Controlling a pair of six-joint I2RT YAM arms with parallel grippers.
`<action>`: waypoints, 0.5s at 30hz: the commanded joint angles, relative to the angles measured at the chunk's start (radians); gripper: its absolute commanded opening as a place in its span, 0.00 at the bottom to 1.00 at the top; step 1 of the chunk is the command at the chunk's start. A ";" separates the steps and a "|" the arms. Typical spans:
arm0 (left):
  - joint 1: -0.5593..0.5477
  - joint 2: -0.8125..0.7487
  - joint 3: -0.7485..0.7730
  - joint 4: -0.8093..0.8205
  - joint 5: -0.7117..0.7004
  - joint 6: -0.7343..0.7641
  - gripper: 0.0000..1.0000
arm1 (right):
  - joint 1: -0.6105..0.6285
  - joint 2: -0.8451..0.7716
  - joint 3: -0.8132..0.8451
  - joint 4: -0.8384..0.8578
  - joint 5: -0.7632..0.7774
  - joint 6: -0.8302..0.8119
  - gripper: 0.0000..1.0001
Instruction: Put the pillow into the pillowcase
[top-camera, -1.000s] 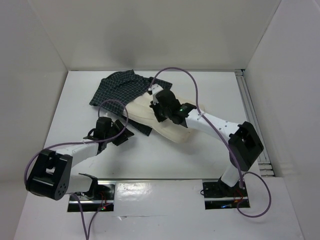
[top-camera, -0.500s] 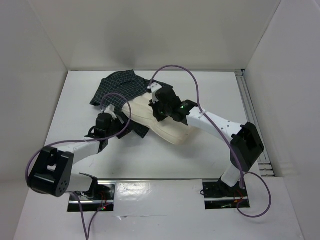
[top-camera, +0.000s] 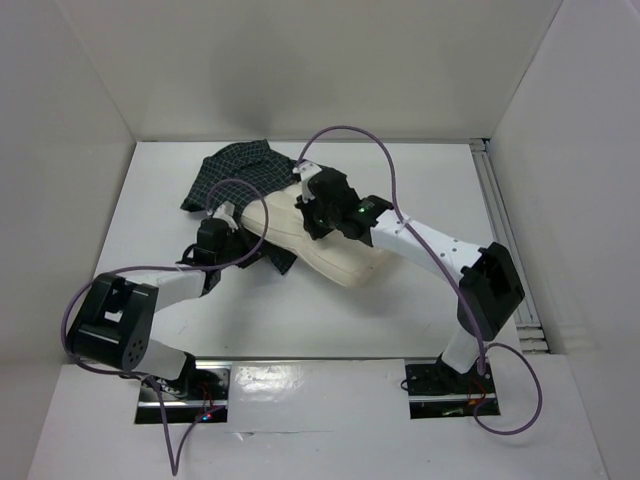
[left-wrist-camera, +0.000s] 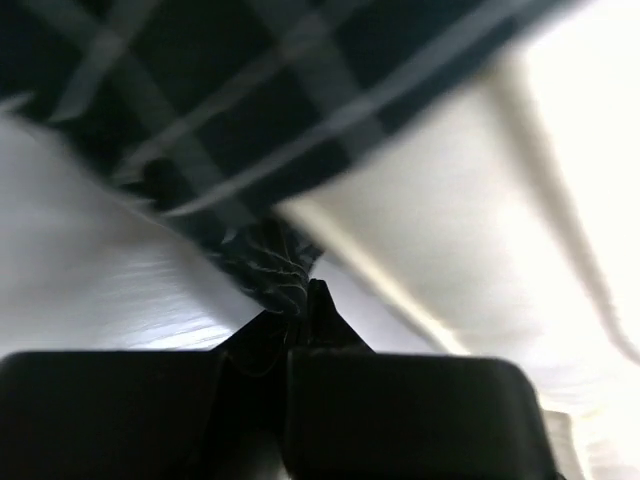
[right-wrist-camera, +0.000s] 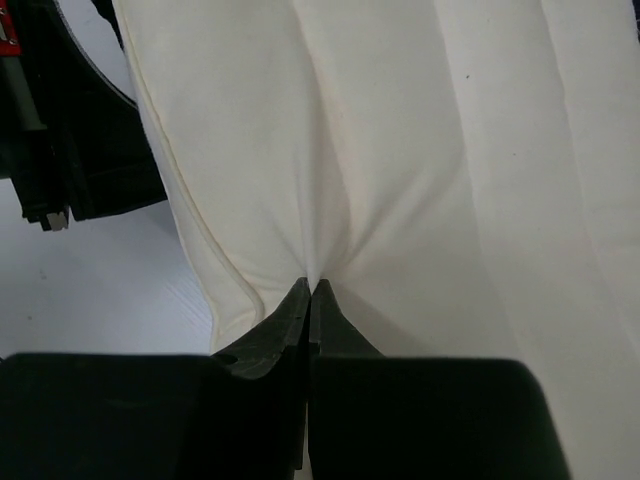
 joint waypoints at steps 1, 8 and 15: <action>-0.002 -0.008 0.077 0.120 0.094 0.026 0.00 | 0.009 0.020 0.106 0.052 0.038 0.022 0.00; -0.002 0.024 0.442 0.087 0.396 -0.006 0.00 | -0.078 0.259 0.651 -0.026 0.221 0.022 0.00; -0.002 -0.005 0.615 0.016 0.499 -0.007 0.00 | -0.025 0.159 0.557 0.081 0.305 -0.009 0.00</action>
